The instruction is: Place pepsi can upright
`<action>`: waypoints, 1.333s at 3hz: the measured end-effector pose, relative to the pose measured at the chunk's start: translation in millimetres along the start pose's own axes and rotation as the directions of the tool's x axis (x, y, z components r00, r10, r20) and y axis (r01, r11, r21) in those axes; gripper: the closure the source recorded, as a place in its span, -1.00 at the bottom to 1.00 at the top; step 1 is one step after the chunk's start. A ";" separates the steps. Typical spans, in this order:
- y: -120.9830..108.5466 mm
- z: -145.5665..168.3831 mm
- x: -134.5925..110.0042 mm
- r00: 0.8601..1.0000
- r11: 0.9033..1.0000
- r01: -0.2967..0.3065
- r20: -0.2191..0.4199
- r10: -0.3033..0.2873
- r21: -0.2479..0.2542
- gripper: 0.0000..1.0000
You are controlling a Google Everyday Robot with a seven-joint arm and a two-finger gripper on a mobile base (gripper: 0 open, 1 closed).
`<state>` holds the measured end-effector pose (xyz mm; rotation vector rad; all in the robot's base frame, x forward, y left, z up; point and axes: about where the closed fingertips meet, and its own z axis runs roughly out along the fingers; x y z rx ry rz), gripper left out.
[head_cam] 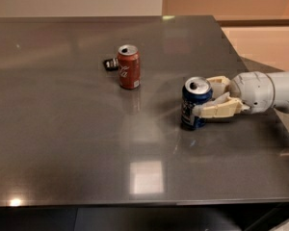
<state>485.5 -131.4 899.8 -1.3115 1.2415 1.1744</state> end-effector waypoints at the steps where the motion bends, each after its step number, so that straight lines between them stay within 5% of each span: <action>1: -0.7 2.3 -1.0 1.000 1.000 0.001 0.000 -0.001 -0.002 -0.27; 2: -1.4 4.6 -1.7 1.000 1.000 0.002 0.000 -0.002 -0.004 -0.74; 3: -2.0 6.7 -2.3 1.000 1.000 0.003 0.001 -0.003 -0.006 -1.00; 4: -2.0 6.8 -2.4 1.000 1.000 0.003 0.001 -0.003 -0.006 -1.00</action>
Offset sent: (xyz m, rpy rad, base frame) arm 0.0005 0.0022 0.0007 0.0002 -0.0009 0.0021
